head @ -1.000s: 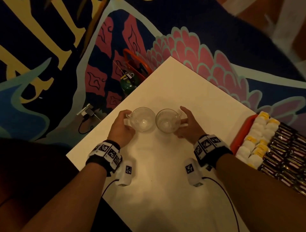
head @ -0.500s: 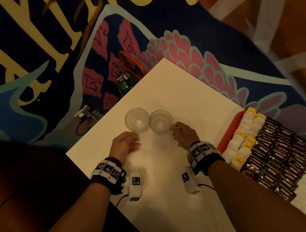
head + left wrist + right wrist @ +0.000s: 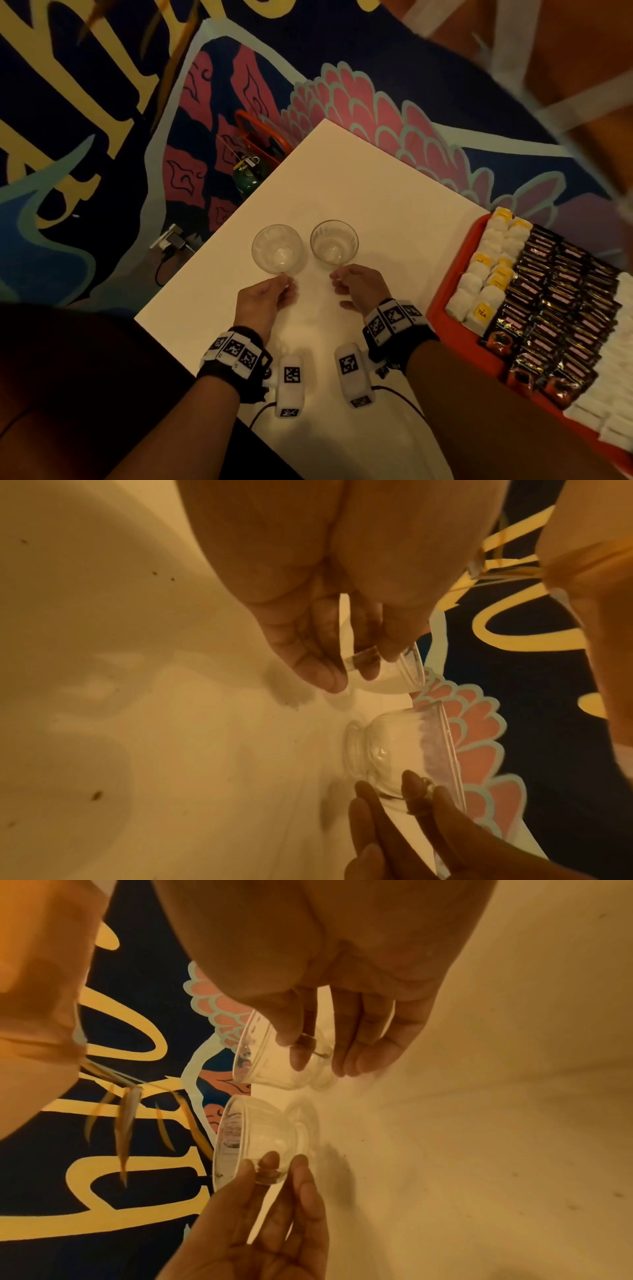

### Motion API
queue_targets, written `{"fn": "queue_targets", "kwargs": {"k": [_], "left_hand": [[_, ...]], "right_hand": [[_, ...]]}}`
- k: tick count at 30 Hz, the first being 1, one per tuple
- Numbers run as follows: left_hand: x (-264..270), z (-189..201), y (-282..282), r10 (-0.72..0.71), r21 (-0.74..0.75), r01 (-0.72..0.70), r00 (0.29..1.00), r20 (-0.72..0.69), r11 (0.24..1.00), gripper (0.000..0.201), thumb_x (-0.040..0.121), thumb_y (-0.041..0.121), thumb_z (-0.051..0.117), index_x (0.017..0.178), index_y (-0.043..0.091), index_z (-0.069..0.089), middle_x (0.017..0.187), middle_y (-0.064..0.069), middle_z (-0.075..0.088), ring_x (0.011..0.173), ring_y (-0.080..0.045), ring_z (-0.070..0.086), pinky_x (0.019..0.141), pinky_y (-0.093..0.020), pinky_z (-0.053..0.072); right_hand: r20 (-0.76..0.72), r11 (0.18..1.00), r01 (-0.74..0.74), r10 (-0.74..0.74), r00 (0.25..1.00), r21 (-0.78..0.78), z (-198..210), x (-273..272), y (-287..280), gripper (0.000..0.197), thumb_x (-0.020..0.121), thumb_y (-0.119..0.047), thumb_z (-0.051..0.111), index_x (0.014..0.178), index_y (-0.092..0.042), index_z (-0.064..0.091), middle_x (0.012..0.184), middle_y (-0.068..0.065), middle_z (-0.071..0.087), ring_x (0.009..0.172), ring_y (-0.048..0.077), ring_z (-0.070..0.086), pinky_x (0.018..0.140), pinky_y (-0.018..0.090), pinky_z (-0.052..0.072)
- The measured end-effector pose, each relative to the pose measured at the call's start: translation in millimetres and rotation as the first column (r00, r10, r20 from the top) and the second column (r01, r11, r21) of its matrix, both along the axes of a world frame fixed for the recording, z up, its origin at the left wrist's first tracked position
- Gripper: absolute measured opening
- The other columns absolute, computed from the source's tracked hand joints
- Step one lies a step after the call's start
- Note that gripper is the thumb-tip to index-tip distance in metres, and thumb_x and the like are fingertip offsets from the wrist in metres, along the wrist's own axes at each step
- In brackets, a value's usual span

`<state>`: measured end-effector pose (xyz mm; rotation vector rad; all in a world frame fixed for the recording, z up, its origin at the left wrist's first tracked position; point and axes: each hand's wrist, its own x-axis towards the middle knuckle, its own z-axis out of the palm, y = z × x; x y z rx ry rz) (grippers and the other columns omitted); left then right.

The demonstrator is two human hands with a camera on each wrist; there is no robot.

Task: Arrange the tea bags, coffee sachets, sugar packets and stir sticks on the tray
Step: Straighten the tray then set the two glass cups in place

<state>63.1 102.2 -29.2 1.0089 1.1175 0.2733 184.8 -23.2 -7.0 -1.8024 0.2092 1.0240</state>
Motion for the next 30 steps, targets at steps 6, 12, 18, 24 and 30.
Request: {"fn": "queue_targets", "kwargs": {"k": [6,12,18,24,30], "left_hand": [[7.6,20.4,-43.5,-0.109,0.061,0.108,0.994,0.013,0.992,0.015,0.093,0.009,0.066,0.083,0.005,0.075,0.080,-0.011,0.075,0.080,-0.023,0.068,0.083,-0.032,0.058],[31.7,44.8,-143.1,-0.343,0.071,0.339,0.938,0.047,0.938,0.020,0.093,0.010,0.066,0.076,0.009,0.077,0.078,-0.014,0.074,0.080,-0.027,0.066,0.085,-0.038,0.057],[52.6,62.1,-278.6,-0.589,0.150,0.580,0.808,0.022,0.801,0.031,0.093,0.016,0.067,0.064,0.015,0.077,0.074,-0.014,0.071,0.074,-0.022,0.063,0.083,-0.036,0.057],[66.3,57.5,-424.2,-0.749,0.113,0.744,0.663,-0.001,0.658,0.031,0.095,0.023,0.066,0.066,0.019,0.079,0.079,-0.010,0.075,0.077,-0.021,0.065,0.092,-0.045,0.054],[80.6,48.9,-550.1,-0.789,0.044,0.787,0.614,0.024,0.615,0.029,0.094,0.018,0.066,0.067,0.013,0.076,0.073,-0.010,0.071,0.075,-0.023,0.062,0.093,-0.048,0.054]], "right_hand": [[0.045,0.991,0.123,-0.125,0.991,0.055,20.9,-1.5,-61.1,0.024,0.098,-0.021,0.053,0.080,-0.017,0.068,0.088,0.003,0.067,0.081,0.013,0.060,0.075,0.035,0.055],[0.104,0.956,0.287,-0.293,0.951,0.063,41.1,-1.8,-172.1,0.025,0.098,-0.017,0.051,0.078,-0.020,0.066,0.083,0.002,0.064,0.079,0.016,0.059,0.065,0.030,0.050],[0.125,0.887,0.460,-0.459,0.879,0.022,53.1,-13.3,-320.2,0.030,0.093,-0.019,0.054,0.068,-0.021,0.070,0.092,0.012,0.072,0.082,0.022,0.063,0.075,0.039,0.053],[0.081,0.784,0.621,-0.619,0.782,-0.008,52.8,-29.3,-480.0,0.016,0.091,-0.013,0.057,0.079,-0.017,0.067,0.087,0.005,0.067,0.079,0.015,0.060,0.066,0.029,0.049],[0.050,0.689,0.720,-0.719,0.693,-0.076,45.0,-35.3,-602.1,0.023,0.096,-0.010,0.052,0.076,-0.010,0.064,0.080,0.008,0.059,0.064,0.013,0.051,0.057,0.025,0.041]]}}
